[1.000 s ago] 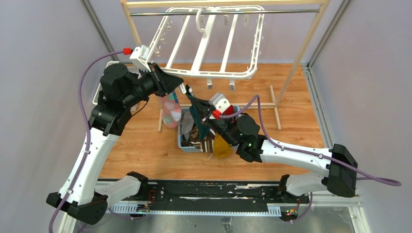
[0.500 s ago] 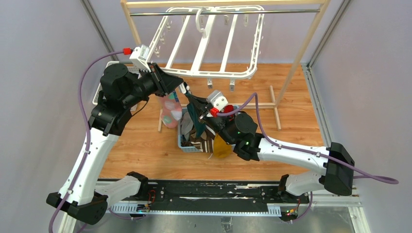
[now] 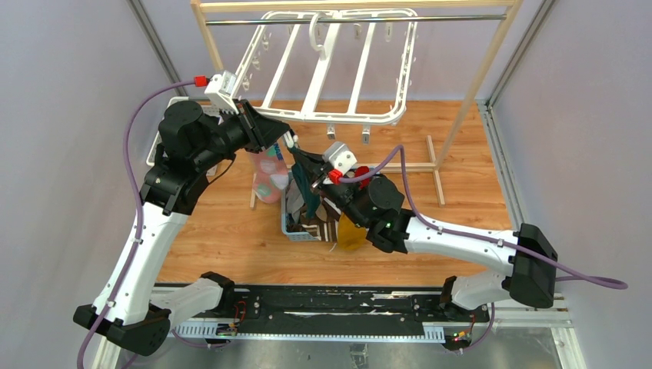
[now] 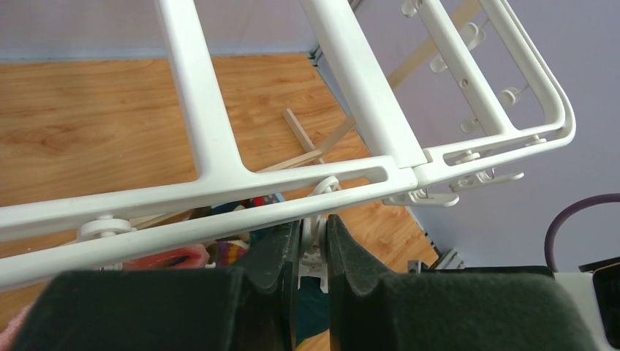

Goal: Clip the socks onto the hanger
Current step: Clamp the sock onto the hanger, then open the clamp at the hanger.

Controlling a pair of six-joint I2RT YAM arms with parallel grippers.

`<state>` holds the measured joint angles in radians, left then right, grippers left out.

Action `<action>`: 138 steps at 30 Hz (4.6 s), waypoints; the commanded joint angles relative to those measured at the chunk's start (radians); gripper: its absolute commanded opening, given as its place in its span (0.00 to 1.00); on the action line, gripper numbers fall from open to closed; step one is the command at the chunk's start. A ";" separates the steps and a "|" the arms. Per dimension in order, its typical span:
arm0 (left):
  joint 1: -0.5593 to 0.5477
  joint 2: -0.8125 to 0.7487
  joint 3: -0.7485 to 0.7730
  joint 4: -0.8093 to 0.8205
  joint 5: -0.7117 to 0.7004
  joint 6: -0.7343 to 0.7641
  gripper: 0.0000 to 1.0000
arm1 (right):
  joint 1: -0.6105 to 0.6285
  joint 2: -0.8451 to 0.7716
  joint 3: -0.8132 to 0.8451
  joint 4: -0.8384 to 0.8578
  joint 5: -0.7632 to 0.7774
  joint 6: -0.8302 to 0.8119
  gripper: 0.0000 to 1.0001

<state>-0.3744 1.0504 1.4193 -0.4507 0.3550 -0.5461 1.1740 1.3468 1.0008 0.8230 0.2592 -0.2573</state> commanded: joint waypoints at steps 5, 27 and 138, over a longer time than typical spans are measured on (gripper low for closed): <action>0.005 -0.015 -0.001 -0.022 -0.020 -0.004 0.12 | 0.019 0.027 0.052 0.007 -0.024 0.003 0.00; 0.004 -0.034 -0.014 -0.004 -0.031 0.006 0.12 | 0.020 -0.057 0.003 0.030 -0.058 0.032 0.00; 0.005 -0.101 0.012 -0.078 0.030 -0.010 0.51 | -0.106 -0.109 -0.153 0.196 0.090 0.093 0.00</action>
<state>-0.3744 0.9684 1.4132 -0.5266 0.3225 -0.5381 1.0298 1.2598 0.8436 0.9977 0.3267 -0.1654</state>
